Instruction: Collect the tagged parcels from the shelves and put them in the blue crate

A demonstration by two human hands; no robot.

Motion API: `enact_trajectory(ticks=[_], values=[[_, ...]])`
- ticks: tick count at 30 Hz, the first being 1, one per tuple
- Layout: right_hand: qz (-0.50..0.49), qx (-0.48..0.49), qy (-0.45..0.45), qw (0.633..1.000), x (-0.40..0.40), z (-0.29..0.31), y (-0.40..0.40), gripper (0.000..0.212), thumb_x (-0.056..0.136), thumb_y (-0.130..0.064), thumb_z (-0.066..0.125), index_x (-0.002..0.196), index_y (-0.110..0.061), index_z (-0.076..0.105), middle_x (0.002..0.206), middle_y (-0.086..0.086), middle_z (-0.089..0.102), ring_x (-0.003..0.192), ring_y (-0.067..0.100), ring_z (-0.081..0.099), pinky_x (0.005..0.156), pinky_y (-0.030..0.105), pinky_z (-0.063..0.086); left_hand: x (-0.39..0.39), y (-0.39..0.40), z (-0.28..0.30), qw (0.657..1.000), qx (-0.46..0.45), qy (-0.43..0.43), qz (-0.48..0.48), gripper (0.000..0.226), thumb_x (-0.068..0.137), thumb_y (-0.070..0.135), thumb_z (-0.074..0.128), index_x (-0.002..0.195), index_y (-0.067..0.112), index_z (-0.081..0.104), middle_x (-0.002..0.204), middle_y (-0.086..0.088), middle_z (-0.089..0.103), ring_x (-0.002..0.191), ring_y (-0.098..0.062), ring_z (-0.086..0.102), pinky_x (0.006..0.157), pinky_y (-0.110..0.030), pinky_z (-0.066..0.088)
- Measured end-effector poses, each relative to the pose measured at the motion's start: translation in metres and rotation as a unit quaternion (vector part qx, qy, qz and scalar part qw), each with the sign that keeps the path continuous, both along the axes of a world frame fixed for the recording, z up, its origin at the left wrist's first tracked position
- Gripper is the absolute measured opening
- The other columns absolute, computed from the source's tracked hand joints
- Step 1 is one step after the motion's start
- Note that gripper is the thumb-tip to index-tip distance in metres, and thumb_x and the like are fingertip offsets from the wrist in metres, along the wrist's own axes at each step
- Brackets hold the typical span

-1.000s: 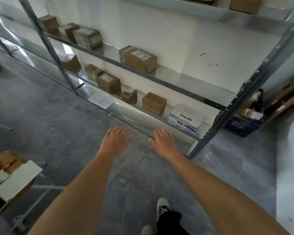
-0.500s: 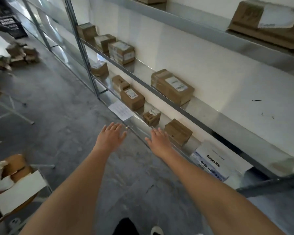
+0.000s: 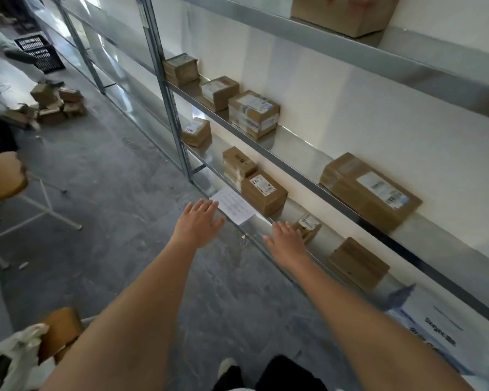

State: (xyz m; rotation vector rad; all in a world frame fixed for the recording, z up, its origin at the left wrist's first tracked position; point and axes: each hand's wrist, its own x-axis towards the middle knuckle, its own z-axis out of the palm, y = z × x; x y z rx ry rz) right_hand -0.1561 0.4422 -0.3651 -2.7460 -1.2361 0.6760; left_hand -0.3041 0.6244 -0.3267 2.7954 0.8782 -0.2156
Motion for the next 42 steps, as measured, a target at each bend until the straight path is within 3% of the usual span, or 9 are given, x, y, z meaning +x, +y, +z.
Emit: enact_trajectory(ticks=[20, 29, 32, 36, 42], values=[[-0.05, -0.024, 0.045, 0.997, 0.132, -0.064, 0.318, 0.062, 0.104, -0.045, 0.024, 0.156, -0.011, 0.017, 0.163, 0.007, 0.017, 0.151, 0.025, 0.012, 0.121, 0.042, 0.013, 0.12, 0.318, -0.06, 0.996, -0.03, 0.073, -0.037, 0.062, 0.1, 0.051, 0.026, 0.153, 0.018, 0.02, 0.159, 0.0, 0.023, 0.149, -0.019, 0.012, 0.121, -0.04, 0.007], [-0.185, -0.012, 0.059, 0.981, 0.16, -0.102, 0.411, 0.061, 0.104, -0.043, 0.03, 0.153, -0.007, 0.025, 0.159, 0.012, 0.026, 0.147, 0.026, 0.023, 0.117, 0.038, 0.021, 0.206, 0.413, -0.121, 0.977, -0.082, 0.09, -0.174, 0.061, 0.1, 0.049, 0.026, 0.152, 0.018, 0.023, 0.159, -0.001, 0.023, 0.148, -0.018, 0.014, 0.121, -0.041, 0.01], [-0.289, 0.031, 0.1, 0.952, 0.157, -0.131, 0.441, 0.058, 0.104, -0.04, 0.035, 0.151, -0.008, 0.028, 0.158, 0.013, 0.029, 0.144, 0.028, 0.029, 0.115, 0.04, 0.027, 0.221, 0.445, -0.153, 0.967, -0.113, 0.108, -0.201, 0.061, 0.1, 0.049, 0.025, 0.153, 0.018, 0.02, 0.159, 0.0, 0.021, 0.148, -0.017, 0.013, 0.121, -0.038, 0.009], [-0.434, 0.079, 0.159, 0.883, 0.157, -0.183, 0.472, 0.059, 0.104, -0.039, 0.036, 0.154, -0.011, 0.022, 0.16, 0.011, 0.024, 0.144, 0.03, 0.03, 0.113, 0.04, 0.029, 0.226, 0.478, -0.201, 0.95, -0.118, 0.122, -0.262, 0.062, 0.101, 0.047, 0.028, 0.153, 0.016, 0.017, 0.16, -0.002, 0.019, 0.148, -0.017, 0.012, 0.119, -0.036, 0.008], [-0.561, 0.138, 0.144, 0.803, 0.189, -0.259, 0.498, 0.058, 0.103, -0.038, 0.04, 0.152, -0.011, 0.027, 0.157, 0.01, 0.032, 0.141, 0.029, 0.034, 0.112, 0.04, 0.029, 0.259, 0.514, -0.29, 0.934, -0.116, 0.151, -0.303, 0.064, 0.101, 0.045, 0.03, 0.153, 0.012, 0.015, 0.16, -0.006, 0.017, 0.148, -0.02, 0.013, 0.12, -0.036, 0.012]])
